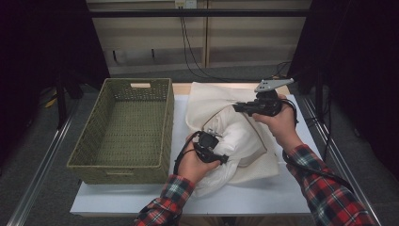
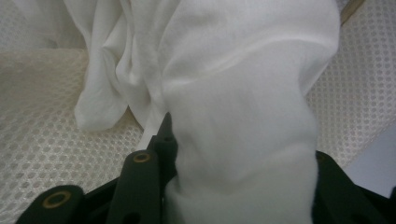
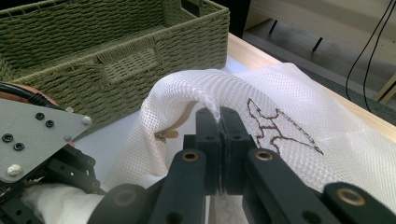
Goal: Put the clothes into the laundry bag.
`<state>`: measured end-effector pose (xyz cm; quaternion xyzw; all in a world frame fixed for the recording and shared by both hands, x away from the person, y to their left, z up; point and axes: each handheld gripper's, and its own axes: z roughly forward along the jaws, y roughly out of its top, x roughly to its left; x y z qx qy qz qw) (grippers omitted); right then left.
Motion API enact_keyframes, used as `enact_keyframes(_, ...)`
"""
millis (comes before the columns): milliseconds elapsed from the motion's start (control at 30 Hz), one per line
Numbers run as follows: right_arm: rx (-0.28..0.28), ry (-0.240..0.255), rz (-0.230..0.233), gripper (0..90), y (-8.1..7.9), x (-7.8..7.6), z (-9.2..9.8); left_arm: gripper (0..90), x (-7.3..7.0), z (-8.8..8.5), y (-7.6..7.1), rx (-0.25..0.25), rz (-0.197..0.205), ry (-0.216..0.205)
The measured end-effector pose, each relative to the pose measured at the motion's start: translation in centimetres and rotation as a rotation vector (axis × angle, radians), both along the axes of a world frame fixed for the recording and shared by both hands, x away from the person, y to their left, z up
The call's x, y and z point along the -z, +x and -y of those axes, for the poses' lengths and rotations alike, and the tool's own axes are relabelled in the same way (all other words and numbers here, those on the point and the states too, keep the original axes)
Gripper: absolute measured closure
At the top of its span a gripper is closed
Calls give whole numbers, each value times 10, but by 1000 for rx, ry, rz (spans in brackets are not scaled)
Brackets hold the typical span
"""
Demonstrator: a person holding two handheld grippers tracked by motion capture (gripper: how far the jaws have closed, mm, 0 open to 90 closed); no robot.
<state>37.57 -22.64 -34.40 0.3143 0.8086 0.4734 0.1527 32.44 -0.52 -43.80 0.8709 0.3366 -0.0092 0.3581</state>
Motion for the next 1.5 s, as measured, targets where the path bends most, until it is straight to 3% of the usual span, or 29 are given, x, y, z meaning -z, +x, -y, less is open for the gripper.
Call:
enact_keyframes(100,3,6,-2,884,-1,-1,-1,603,-6,1,1,-6,-5,2)
enact_keyframes(333,-8,0,0,884,-2,-1,-4,609,-15,3,5,-42,-6,-39)
enact_keyframes(567,-11,-2,7,884,-4,-5,-5,617,-36,5,16,-82,19,-84)
enact_keyframes(667,-12,8,9,884,-4,-7,-5,618,-42,9,18,-84,34,-84)
enact_keyframes(800,-11,11,11,885,-3,-10,-5,611,-42,17,22,-104,56,-111)
enact_keyframes(933,-10,14,13,885,-3,-12,-3,584,-30,25,28,-119,89,-108)
enact_keyframes(1067,-8,20,9,885,-4,-12,0,508,-18,28,35,-109,106,-89)
enact_keyframes(1200,-2,25,8,885,-4,-11,2,411,-14,28,36,-107,91,-102)
enact_keyframes(1300,-3,24,7,885,-3,-10,2,288,-11,27,35,-101,86,-107)
enact_keyframes(1500,-1,19,4,885,-2,-7,1,162,-17,21,29,-80,117,-83)
